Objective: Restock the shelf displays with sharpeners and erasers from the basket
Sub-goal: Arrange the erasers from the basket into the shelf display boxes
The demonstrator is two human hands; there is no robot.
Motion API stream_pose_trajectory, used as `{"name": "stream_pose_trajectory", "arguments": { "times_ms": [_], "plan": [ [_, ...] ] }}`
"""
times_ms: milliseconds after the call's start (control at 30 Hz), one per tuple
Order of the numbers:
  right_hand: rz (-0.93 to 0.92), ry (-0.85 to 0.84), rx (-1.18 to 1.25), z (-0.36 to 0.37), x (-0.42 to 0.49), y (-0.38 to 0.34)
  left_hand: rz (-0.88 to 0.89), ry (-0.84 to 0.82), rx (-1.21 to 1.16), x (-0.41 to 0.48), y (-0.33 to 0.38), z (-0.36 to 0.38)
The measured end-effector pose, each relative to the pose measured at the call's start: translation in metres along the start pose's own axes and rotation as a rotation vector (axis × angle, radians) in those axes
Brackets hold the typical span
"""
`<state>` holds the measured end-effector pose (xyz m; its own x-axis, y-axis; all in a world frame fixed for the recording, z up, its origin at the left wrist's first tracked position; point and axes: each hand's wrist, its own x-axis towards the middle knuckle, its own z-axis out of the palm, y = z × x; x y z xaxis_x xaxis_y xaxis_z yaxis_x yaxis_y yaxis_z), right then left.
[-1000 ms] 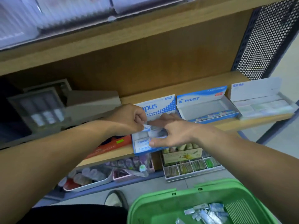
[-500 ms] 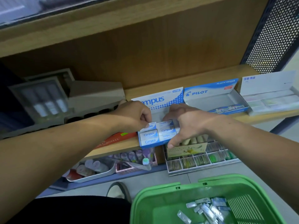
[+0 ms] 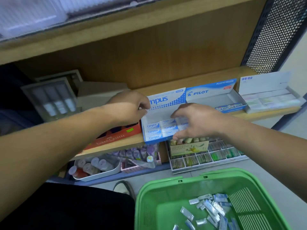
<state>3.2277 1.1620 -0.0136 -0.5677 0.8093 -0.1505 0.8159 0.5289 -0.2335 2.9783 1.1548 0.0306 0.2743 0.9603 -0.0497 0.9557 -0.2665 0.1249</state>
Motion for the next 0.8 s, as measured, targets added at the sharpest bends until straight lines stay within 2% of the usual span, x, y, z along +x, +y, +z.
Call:
{"name": "stream_pose_trajectory", "arguments": {
  "times_ms": [67, 167, 233, 300, 367, 433, 567, 633, 700, 800],
  "plan": [
    [0.006, 0.023, -0.011, -0.001, -0.022, -0.003, 0.026, 0.025, -0.036, -0.011, 0.010, -0.004],
    [0.056, 0.039, -0.042, -0.010, -0.057, -0.010, 0.050, -0.022, -0.188, -0.027, 0.041, -0.003],
    [0.076, 0.056, -0.009, -0.012, -0.084, -0.019, 0.103, -0.124, -0.291, -0.039, 0.068, 0.003],
    [0.092, 0.043, 0.016, -0.001, -0.114, -0.026, 0.177, -0.297, -0.345, -0.051, 0.092, 0.016],
    [0.111, -0.058, 0.006, 0.021, -0.147, -0.026, 0.240, -0.453, -0.358, -0.063, 0.114, 0.038],
    [0.118, -0.246, -0.003, 0.051, -0.175, -0.017, 0.281, -0.561, -0.352, -0.074, 0.136, 0.070],
    [0.178, -0.604, 0.157, 0.110, -0.215, 0.007, 0.308, -0.784, -0.221, -0.102, 0.168, 0.153],
    [0.221, -0.681, 0.156, 0.139, -0.224, 0.012, 0.239, -0.888, -0.198, -0.116, 0.172, 0.201],
    [0.228, -0.676, 0.123, 0.168, -0.225, 0.018, 0.092, -0.916, -0.252, -0.129, 0.168, 0.250],
    [0.316, -0.542, 0.183, 0.204, -0.218, 0.026, -0.098, -0.798, -0.391, -0.150, 0.160, 0.310]
  ]
}}
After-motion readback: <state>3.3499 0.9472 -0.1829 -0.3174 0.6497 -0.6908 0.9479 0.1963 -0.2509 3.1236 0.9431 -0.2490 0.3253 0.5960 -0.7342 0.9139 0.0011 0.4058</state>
